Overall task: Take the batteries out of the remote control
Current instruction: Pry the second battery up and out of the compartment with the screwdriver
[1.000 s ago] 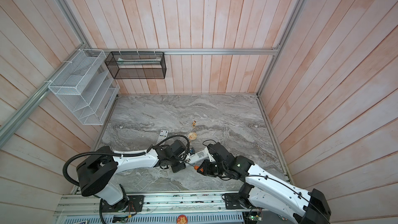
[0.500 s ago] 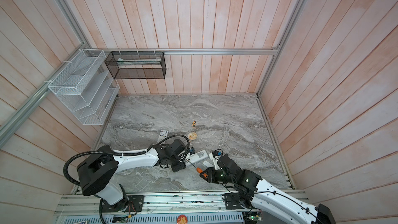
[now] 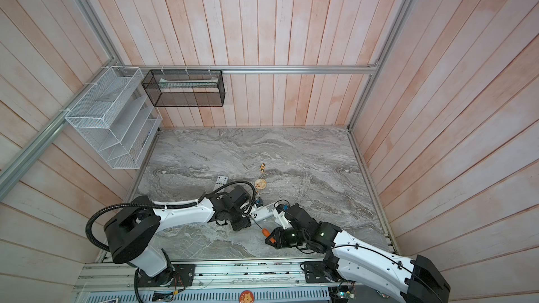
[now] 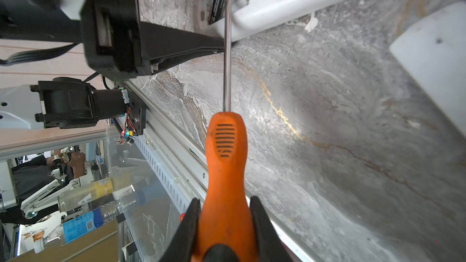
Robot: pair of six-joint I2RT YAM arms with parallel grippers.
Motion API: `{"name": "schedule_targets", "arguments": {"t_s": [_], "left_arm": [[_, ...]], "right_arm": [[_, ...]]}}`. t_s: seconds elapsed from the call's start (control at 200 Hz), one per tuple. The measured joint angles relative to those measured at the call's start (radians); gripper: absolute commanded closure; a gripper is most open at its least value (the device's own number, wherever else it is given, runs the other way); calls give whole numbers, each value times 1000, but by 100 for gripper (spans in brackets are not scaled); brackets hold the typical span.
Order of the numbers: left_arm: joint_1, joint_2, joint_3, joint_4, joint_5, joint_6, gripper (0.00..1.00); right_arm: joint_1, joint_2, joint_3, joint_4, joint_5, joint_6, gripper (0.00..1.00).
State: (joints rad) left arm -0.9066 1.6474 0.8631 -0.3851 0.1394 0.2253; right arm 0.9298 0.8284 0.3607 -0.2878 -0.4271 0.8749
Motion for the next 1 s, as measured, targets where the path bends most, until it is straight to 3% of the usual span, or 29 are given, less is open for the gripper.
{"name": "schedule_targets", "arguments": {"t_s": [0.31, 0.7, 1.0], "left_arm": [[61, -8, 2, -26, 96, 0, 82], [127, 2, 33, -97, 183, 0, 83], [188, 47, 97, -180, 311, 0, 84]], "right_arm": [[-3, 59, 101, -26, 75, -37, 100], [-32, 145, 181, -27, 78, -98, 100], [-57, 156, 223, -26, 76, -113, 100]]}}
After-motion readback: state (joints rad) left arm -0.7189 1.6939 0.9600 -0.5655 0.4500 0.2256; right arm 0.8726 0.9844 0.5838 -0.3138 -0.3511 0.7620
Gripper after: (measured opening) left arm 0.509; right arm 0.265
